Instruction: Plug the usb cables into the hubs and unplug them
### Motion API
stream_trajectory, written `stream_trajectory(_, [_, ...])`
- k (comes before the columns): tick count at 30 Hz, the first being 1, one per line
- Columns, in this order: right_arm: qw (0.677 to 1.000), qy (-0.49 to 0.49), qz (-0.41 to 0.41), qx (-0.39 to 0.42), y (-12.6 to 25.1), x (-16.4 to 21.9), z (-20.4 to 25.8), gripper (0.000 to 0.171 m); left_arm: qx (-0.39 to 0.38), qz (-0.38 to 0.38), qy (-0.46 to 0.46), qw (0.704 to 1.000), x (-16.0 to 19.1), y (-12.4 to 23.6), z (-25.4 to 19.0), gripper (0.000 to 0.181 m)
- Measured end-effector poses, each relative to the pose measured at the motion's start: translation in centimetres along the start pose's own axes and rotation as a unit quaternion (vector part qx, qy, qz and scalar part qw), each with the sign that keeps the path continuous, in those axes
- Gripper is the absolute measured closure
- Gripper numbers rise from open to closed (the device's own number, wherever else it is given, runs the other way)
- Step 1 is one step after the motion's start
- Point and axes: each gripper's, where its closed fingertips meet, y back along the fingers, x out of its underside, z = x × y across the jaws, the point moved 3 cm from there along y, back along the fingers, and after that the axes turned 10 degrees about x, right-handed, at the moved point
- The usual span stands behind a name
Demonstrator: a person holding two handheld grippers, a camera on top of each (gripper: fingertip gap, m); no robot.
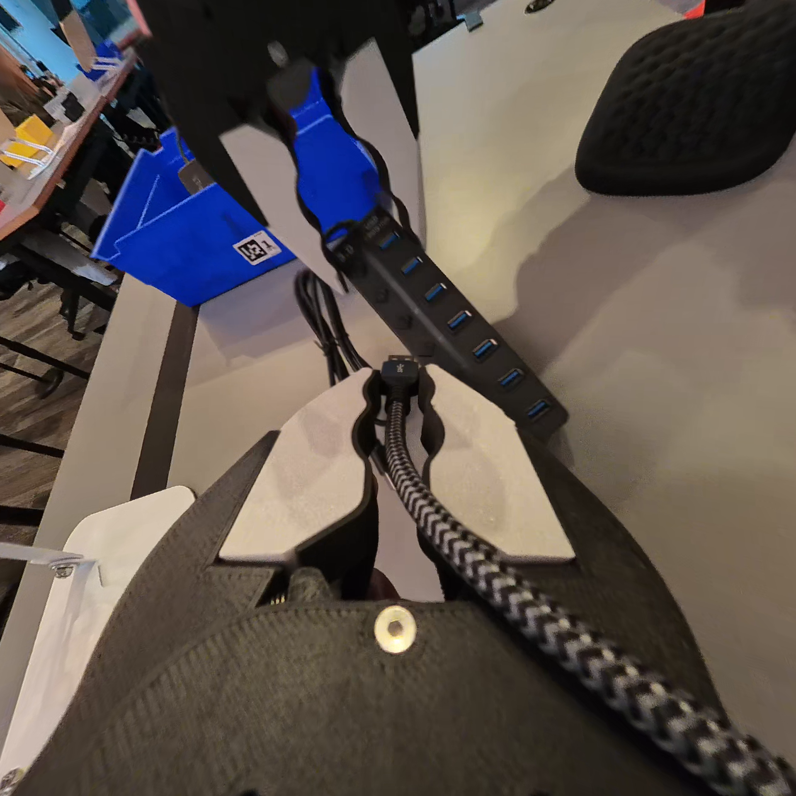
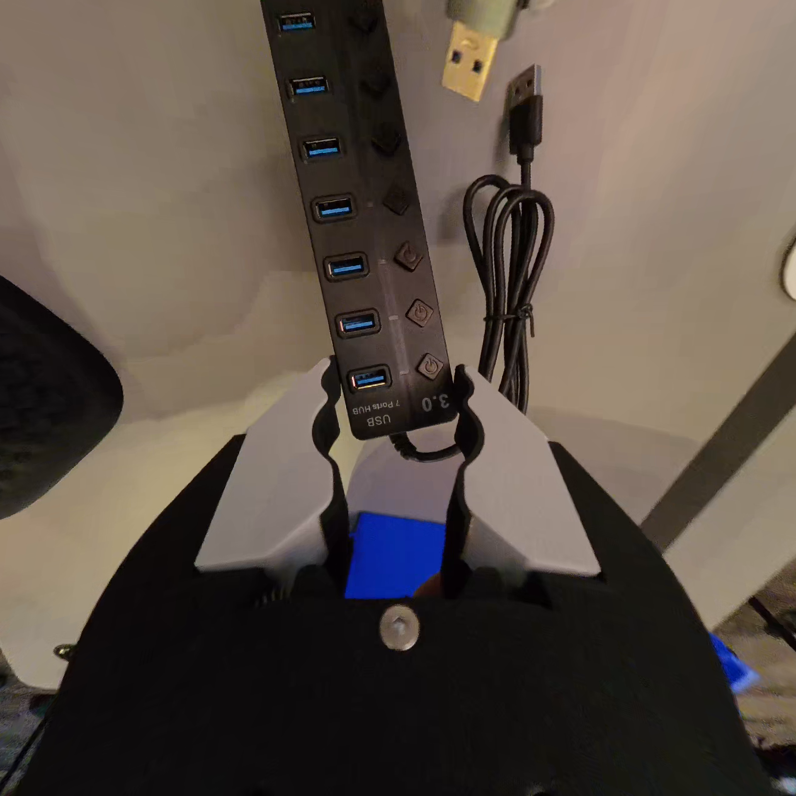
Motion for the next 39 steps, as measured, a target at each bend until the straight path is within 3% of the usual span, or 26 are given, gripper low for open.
stream_trajectory(10, [0.988, 0.042, 0.142, 0.041, 6.0, -1.5, -1.4, 0.121, -0.01, 0.02, 0.005, 1.0, 0.9, -1.3, 0.2, 0.164])
stream_trajectory(20, [0.992, 0.039, 0.12, 0.029, 6.6, -3.5, -1.3, 0.122, -0.02, -0.034, 0.022, 0.999, 0.1, -0.2, 0.7, 0.164])
stream_trajectory(30, [0.991, 0.067, 0.113, 0.035, 6.3, -6.4, -1.5, 0.122, -0.002, -0.02, 0.033, 0.999, 1.2, -0.6, 0.2, 0.164])
stream_trajectory(39, [0.999, 0.021, 0.017, 0.02, 6.6, -9.4, -1.7, 0.129, -0.002, -0.026, 0.038, 0.999, 1.6, -0.2, 0.3, 0.164])
